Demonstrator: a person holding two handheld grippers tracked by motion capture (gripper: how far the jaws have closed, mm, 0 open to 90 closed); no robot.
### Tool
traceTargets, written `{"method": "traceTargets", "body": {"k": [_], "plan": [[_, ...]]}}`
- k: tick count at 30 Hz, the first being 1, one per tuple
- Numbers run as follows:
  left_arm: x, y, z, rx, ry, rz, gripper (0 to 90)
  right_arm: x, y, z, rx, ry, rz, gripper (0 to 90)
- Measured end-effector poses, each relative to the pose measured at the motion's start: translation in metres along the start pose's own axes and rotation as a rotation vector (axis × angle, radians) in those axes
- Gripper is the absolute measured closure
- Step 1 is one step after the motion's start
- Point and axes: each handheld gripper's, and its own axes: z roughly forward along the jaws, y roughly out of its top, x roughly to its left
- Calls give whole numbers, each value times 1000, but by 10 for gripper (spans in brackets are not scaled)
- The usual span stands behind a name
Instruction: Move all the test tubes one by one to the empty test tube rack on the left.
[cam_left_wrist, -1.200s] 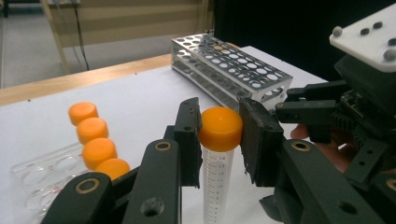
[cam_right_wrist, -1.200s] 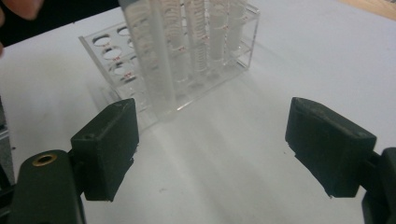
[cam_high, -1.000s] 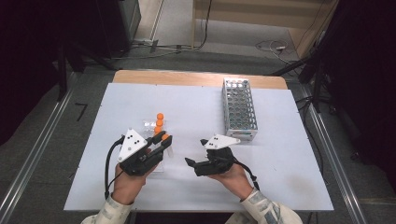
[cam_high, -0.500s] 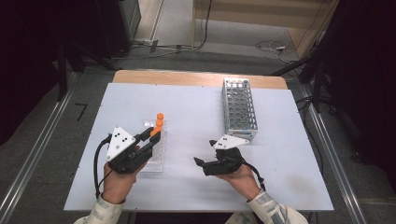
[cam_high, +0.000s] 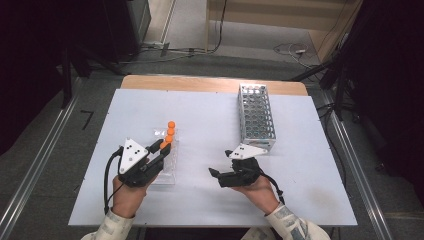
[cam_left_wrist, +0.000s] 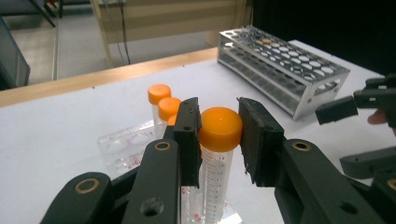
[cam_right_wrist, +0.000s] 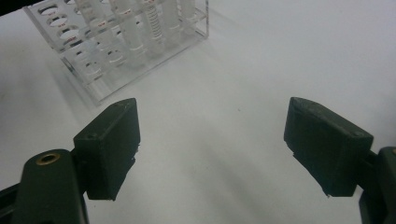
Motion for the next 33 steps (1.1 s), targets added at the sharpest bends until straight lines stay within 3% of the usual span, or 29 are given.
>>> {"method": "traceTargets", "body": {"k": [10, 26, 29, 33], "plan": [[-4, -14, 6, 33, 14, 11, 701, 0, -1, 1, 6, 2, 0, 172], [-4, -19, 9, 52, 17, 7, 694, 1, -1, 2, 8, 4, 1, 176], [-4, -18, 9, 57, 9, 7, 621, 1, -1, 2, 8, 4, 1, 177], [-4, -18, 9, 52, 10, 4, 621, 1, -1, 2, 7, 4, 1, 177]]}}
